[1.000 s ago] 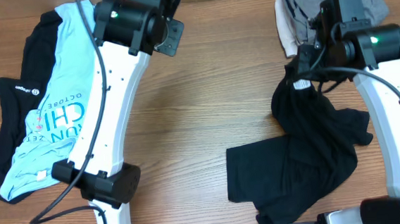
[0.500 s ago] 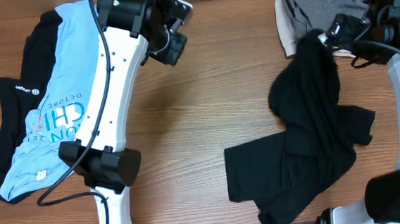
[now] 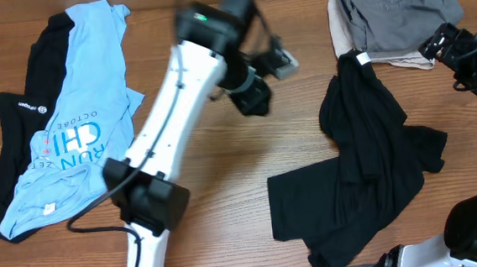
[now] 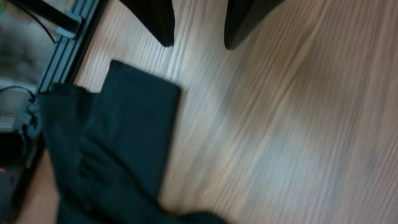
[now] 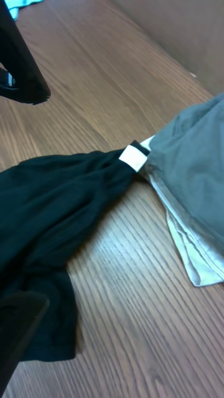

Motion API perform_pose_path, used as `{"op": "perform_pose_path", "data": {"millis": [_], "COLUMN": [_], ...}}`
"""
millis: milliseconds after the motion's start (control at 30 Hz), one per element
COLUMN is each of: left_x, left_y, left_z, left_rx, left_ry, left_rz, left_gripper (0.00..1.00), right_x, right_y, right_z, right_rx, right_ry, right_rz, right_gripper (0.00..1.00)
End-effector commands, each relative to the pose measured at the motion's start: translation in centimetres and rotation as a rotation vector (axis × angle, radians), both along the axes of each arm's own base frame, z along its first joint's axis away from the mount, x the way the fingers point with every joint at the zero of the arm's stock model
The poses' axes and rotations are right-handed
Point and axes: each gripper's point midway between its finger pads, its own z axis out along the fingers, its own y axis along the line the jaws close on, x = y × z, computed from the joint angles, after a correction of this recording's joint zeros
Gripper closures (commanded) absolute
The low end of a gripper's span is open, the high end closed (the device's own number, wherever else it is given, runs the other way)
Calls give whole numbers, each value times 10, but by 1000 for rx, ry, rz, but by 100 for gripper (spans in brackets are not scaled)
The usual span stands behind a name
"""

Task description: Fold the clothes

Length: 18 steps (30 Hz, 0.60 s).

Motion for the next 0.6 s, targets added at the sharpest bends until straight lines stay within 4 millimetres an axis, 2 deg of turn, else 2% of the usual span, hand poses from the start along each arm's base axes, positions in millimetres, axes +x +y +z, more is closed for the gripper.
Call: {"op": "perform_pose_path", "data": {"millis": [0,100,167,233,300,433,567], "left_x": [-24,-33,-38,-43,-49,-60,-69], "left_y": [-37,-66,-88,-108,-128,-158,-179], "left_z": [-23,-39,-46,-51,-55,-62,-74], "left_rx": [-45,-67,-98,-131,-167,-215,-232], "left_ry": [36,16,-4,-25,-44,-78,-61], "left_rz": [-131,-160,-175,-181,-196,-214,-179], "left_gripper": [70,70,66,53,37,16,10], "right_x": [1,0,0,-1,-2,-3,-4], "right_y": [2,-1,-3,-5,-7,-8,-8], "right_z": [5,5,5,5,5,5,5], "right_rx": [2,1,1,2,2,4,5], "right_ry": [-22,-24,-24,-24,-23,-18,-17], "right_rz": [35,28,22,18,13,7,7], "right_gripper": [0,0,0,0,0,0,0]}}
